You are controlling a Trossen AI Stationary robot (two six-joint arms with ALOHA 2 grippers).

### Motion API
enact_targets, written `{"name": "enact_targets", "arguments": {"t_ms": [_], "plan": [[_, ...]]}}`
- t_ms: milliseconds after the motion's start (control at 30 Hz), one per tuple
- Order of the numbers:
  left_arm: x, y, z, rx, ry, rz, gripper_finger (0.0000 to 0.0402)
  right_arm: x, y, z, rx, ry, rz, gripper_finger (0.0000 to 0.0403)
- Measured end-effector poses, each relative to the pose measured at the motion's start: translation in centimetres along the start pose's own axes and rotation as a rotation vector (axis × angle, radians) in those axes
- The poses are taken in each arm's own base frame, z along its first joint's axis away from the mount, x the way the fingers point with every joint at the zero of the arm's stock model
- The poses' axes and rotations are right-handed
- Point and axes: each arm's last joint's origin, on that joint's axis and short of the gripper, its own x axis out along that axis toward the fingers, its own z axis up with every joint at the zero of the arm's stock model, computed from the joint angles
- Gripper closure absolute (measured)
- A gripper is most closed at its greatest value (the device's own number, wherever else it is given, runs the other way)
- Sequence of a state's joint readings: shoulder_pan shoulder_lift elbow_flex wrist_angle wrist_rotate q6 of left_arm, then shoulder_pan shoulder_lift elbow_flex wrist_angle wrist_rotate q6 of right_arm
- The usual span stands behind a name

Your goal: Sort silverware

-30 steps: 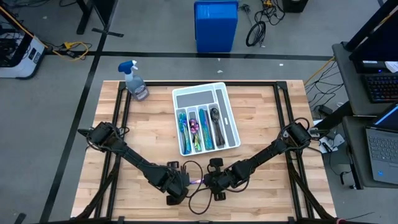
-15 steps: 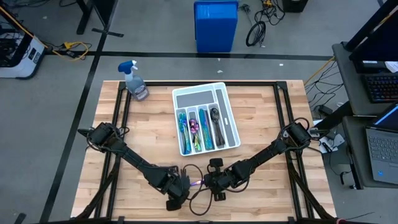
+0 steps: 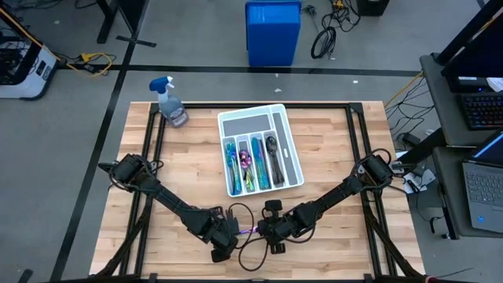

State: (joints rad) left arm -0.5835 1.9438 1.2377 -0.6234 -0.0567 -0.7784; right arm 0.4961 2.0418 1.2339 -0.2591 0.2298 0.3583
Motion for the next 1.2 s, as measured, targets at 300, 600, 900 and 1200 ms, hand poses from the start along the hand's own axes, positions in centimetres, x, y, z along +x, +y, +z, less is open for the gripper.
{"name": "enact_targets", "arguments": {"t_ms": [300,600,900,1200], "plan": [[1.0,0.2,0.0,0.007,-0.013,0.054,0.0306,-0.2,0.1,0.2,-0.004,-0.021,0.008,0.0396],[2.1,0.0,0.5,-0.008,-0.053,0.052,0.0377,-0.9,0.2,0.6,-0.005,-0.049,0.023,0.0364],[1.9,-0.2,0.9,-0.012,-0.07,0.059,0.038,-1.0,0.2,0.8,-0.002,-0.062,0.018,0.0343],[1.4,-0.5,1.3,-0.009,-0.07,0.059,0.038,-1.1,0.2,0.9,-0.028,-0.072,0.017,0.0329]]}}
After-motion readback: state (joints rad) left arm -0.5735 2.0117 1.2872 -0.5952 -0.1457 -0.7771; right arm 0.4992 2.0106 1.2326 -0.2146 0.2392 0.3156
